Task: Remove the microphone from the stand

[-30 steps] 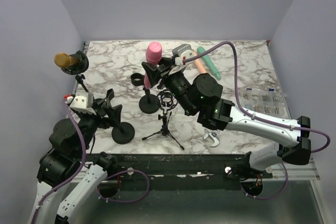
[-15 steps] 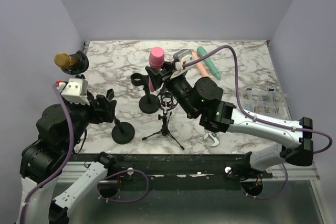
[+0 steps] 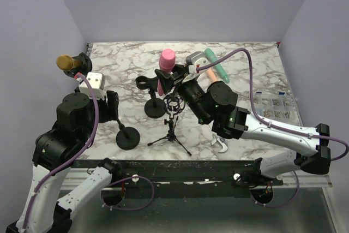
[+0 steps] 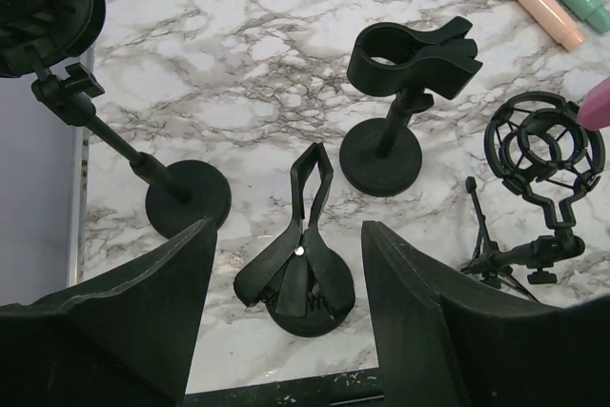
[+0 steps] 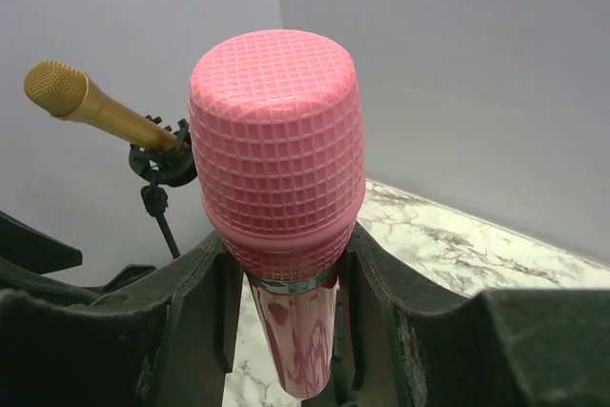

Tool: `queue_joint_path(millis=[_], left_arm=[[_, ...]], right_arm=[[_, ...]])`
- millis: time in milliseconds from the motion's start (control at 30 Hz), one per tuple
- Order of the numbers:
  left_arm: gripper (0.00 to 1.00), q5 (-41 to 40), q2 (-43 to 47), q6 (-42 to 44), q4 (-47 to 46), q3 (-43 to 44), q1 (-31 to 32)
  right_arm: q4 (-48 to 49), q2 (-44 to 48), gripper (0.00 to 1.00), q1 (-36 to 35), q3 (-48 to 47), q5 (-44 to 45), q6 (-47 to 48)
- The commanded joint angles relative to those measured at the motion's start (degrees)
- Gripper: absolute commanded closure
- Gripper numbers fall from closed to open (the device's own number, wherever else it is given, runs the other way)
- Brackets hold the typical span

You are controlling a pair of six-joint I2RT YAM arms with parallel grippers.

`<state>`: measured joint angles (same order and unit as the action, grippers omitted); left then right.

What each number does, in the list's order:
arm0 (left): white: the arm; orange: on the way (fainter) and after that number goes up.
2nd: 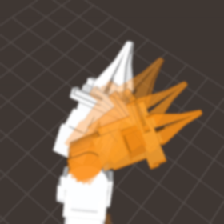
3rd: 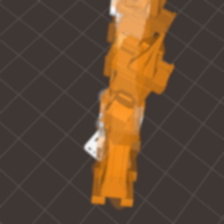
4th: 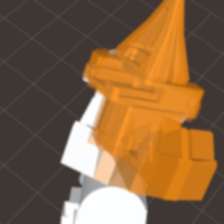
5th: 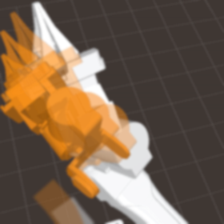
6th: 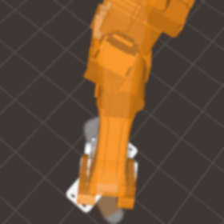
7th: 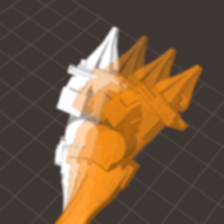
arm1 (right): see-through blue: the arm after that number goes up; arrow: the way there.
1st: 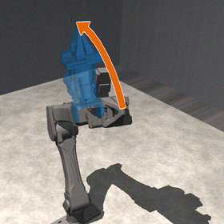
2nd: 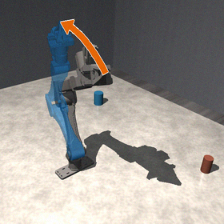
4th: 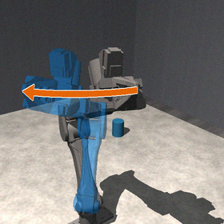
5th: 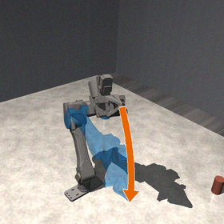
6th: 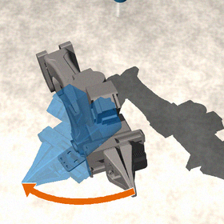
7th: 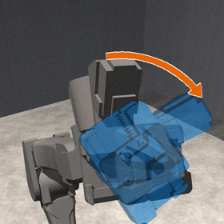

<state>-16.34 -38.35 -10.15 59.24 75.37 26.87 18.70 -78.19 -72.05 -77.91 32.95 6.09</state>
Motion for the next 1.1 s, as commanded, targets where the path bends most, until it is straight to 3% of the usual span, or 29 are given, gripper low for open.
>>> queue_joint_path(millis=[0, 133, 200, 400, 533, 700, 867, 1067], left_arm=[[0.39, -2.27, -1.61, 2.56, -2.43, -1.69, 0.1], [0.4, -2.03, -1.91, 2.71, -3.42, -2.33, 0.18], [0.39, -1.44, -1.69, 2.27, -3.76, -2.17, 0.12], [0.16, -0.5, 0.41, 0.76, -3.61, -0.4, 0.18], [0.1, 0.83, 2.31, 0.79, -3.81, 1.3, 0.15], [0.07, 2.46, 5.45, 1.09, -5.45, 2.43, 0.16], [0.03, 5.75, 10.47, 1.45, -10.09, 0.53, 0.19], [0.02, 6.52, 14.34, 1.73, -13.48, -0.51, 0.17]], right_arm=[[1.26, 1.12, 0.99, -0.22, 0.13, 0.78, 0.07], [0.86, 0.58, 0.99, -0.27, 0.22, 1.48, 1.5], [-0.43, -0.44, 1.0, -0.2, -1.02, 5.81, 3.63], [-5.28, -5.06, 0.99, 5.3, -3.16, 17.46, 10.44], [-14.69, -7.39, 0.99, 15.72, -3.08, 11.05, 4.26], [-28.64, -17.76, 0.99, 26.48, -9.8, 5.09, 2.58], [-36.99, -28.67, 0.99, 32.88, -16.46, -5.73, 2.83], [-42.2, -42.2, 0.99, 35.79, -24.92, -10.77, 3.06]])
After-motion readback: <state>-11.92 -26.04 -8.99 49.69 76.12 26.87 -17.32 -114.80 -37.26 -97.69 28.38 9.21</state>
